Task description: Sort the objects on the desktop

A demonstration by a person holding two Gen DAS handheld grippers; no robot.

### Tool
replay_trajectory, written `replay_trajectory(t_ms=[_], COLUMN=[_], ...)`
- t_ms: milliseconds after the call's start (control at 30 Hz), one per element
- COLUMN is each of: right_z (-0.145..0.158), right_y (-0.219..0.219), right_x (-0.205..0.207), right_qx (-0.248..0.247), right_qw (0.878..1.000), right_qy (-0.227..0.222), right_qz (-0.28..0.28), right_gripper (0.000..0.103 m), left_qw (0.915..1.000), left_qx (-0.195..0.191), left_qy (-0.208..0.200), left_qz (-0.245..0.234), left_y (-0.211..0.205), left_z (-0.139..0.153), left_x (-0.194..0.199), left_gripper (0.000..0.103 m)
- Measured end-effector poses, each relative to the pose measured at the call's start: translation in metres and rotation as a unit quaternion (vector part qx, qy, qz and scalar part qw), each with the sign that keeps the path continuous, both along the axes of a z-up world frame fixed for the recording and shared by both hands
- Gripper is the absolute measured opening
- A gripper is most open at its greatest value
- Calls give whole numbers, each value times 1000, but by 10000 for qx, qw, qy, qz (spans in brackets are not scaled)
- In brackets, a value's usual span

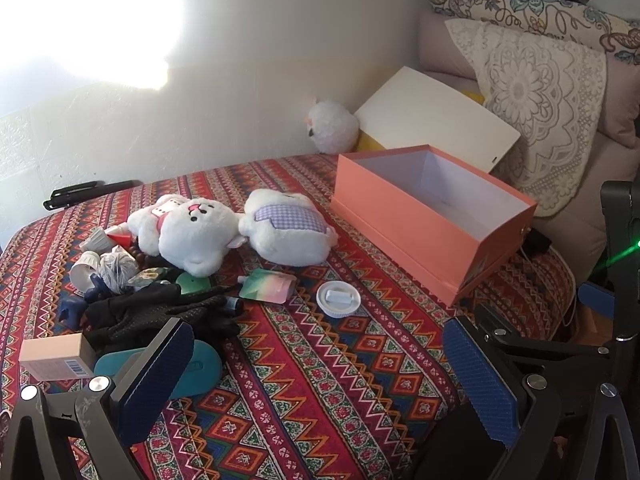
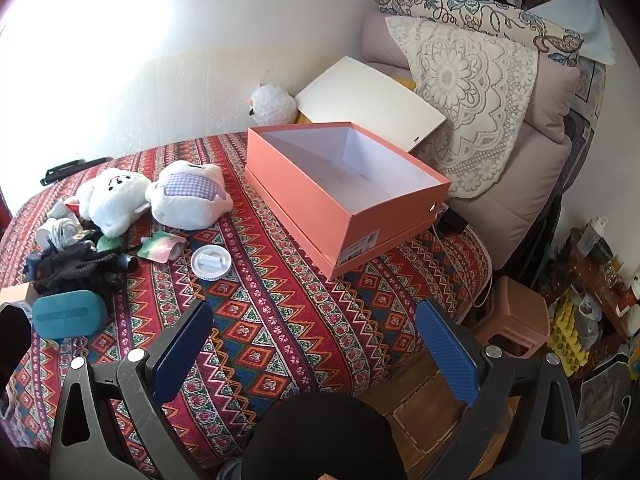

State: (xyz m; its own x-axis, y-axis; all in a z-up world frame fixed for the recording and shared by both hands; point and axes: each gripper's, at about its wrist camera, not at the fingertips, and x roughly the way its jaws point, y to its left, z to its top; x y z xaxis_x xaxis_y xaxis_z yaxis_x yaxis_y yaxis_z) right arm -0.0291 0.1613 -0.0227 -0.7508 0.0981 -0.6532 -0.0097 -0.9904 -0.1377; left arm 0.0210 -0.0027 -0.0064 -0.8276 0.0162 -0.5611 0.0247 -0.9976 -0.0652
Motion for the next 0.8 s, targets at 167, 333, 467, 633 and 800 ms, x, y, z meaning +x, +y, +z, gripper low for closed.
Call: replay_trajectory(t_ms=[167, 333, 467, 633, 800], right_z=[0, -1, -1, -2, -2], right_y=[-1, -2, -3, -3, -2], right_x=[-1, -1, -2, -3, -3], right_qx=[2, 7, 3, -2, -37], right_qw=[10000, 10000, 10000, 10000, 9999], right_qy=[-15, -13, -13, -12, 90], right_qz=[6, 7, 7, 7, 75], right_gripper=[103, 103, 103, 103, 103], left_qw=[10000, 10000, 10000, 10000, 9999], left_qx=[1, 11, 18, 34, 66], left_qy=[-12, -13, -15, -17, -52], left_qz=[11, 28, 40, 58, 116], left_y=[1, 0, 0, 0, -4], left_z=[0, 1, 1, 1, -3], left_x=[-1, -1, -2, -3, -5], left_gripper=[103, 103, 103, 103, 103])
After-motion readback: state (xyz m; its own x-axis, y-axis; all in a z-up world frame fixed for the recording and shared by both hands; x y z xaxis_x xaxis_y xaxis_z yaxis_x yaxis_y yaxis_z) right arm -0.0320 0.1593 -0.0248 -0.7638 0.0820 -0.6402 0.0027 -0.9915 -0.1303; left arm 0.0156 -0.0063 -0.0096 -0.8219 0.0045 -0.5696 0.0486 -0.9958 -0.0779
